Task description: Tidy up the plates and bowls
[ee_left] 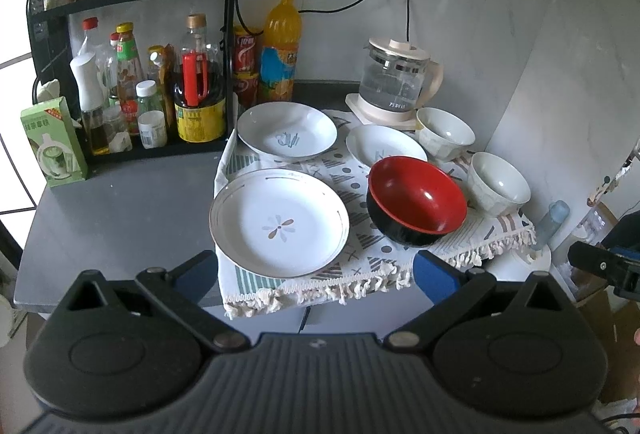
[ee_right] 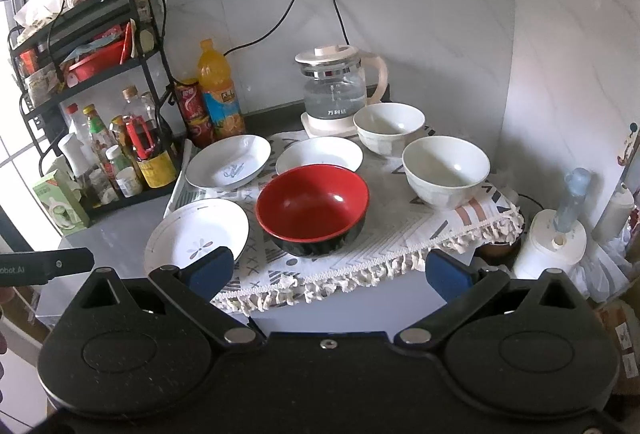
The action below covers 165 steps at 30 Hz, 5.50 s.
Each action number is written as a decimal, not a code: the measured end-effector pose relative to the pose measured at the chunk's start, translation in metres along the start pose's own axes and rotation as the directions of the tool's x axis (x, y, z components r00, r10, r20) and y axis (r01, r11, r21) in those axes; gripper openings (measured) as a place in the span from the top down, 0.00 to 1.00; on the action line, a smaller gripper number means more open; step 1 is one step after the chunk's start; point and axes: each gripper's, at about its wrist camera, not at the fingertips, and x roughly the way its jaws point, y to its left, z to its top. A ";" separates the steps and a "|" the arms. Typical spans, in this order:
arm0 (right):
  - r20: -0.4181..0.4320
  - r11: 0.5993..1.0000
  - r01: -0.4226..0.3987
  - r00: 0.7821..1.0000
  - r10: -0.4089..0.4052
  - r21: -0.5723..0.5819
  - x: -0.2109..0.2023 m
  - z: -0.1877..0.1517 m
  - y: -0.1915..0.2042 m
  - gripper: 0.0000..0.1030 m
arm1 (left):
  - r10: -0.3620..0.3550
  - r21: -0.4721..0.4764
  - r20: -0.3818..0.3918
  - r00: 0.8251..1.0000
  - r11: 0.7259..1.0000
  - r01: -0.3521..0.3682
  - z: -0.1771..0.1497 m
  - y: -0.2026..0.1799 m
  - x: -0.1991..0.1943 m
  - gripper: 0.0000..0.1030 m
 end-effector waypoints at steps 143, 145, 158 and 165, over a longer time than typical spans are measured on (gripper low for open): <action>-0.294 0.963 0.218 0.942 -0.164 0.161 0.295 0.081 -0.245 0.41 | -0.298 -0.055 -0.400 0.867 0.952 0.302 0.124 -0.263 0.405 0.50; -0.311 0.959 0.217 0.938 -0.154 0.181 0.300 0.079 -0.249 0.42 | -0.281 -0.060 -0.411 0.867 0.957 0.282 0.121 -0.267 0.413 0.51; -0.355 0.962 0.167 0.931 -0.082 0.216 0.324 0.071 -0.256 0.89 | -0.235 -0.099 -0.458 0.857 0.972 0.213 0.114 -0.278 0.432 0.84; -0.321 0.971 0.121 0.946 -0.049 0.208 0.314 0.082 -0.247 0.89 | -0.234 -0.105 -0.415 0.879 0.972 0.209 0.125 -0.267 0.415 0.84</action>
